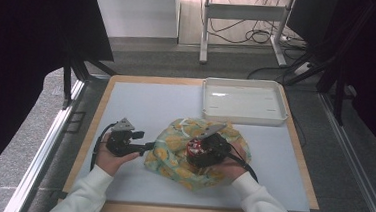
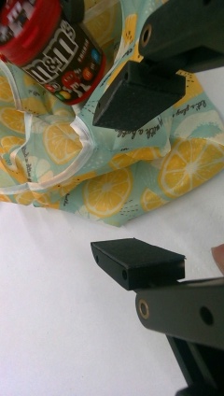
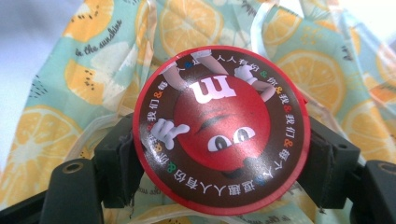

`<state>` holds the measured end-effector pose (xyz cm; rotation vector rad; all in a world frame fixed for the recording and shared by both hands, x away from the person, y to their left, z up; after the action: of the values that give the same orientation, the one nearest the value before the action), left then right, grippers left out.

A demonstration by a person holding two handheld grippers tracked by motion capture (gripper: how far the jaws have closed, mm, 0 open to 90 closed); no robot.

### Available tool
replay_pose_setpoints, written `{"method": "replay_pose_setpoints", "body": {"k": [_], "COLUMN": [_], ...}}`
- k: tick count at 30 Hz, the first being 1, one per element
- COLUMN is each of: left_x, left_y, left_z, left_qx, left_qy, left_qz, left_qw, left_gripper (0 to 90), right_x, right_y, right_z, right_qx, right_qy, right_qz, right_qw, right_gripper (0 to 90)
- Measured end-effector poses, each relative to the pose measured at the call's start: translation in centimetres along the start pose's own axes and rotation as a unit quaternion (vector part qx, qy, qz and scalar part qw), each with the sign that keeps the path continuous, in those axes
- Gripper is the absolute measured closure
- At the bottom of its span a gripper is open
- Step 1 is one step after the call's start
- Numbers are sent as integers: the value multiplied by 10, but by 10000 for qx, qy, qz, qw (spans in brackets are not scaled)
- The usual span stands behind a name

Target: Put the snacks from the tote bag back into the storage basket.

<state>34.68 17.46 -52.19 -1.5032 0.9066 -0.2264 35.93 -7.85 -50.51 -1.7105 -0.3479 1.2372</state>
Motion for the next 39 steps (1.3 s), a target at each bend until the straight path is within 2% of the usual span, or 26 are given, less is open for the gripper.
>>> {"method": "replay_pose_setpoints", "body": {"k": [9, 16, 31, 39], "left_x": [1, 1, 2, 2], "left_y": [0, 1, 2, 2], "left_z": [0, 0, 0, 2], "left_qx": [-13, -20, -6, -11], "left_qy": [-15, -26, -46, -63], "left_qz": [4, 22, 54, 47], "left_qw": [10000, 10000, 10000, 10000], "left_gripper": [348, 348, 348, 348], "right_x": [-11, -21, -46, -52], "right_y": [-9, -15, -29, -31], "right_z": [-3, -6, -15, -20], "right_qx": [49, 176, 191, 192], "right_qy": [-34, -83, 73, 122], "right_qz": [-206, -368, -709, -766], "right_qw": [9998, 9991, 9973, 9968], "right_gripper": [256, 256, 257, 257]}}
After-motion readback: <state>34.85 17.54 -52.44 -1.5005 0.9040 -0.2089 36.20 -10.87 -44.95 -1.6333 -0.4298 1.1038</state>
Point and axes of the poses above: each handheld gripper's, and its own axes: x roughly forward along the jaws, y roughly out of its underside, z roughly to its left, the point moved 5 cm from there along x, roughly forward along the jaws, and after that the axes turned 15 degrees about -z, right-handed, at the moved point
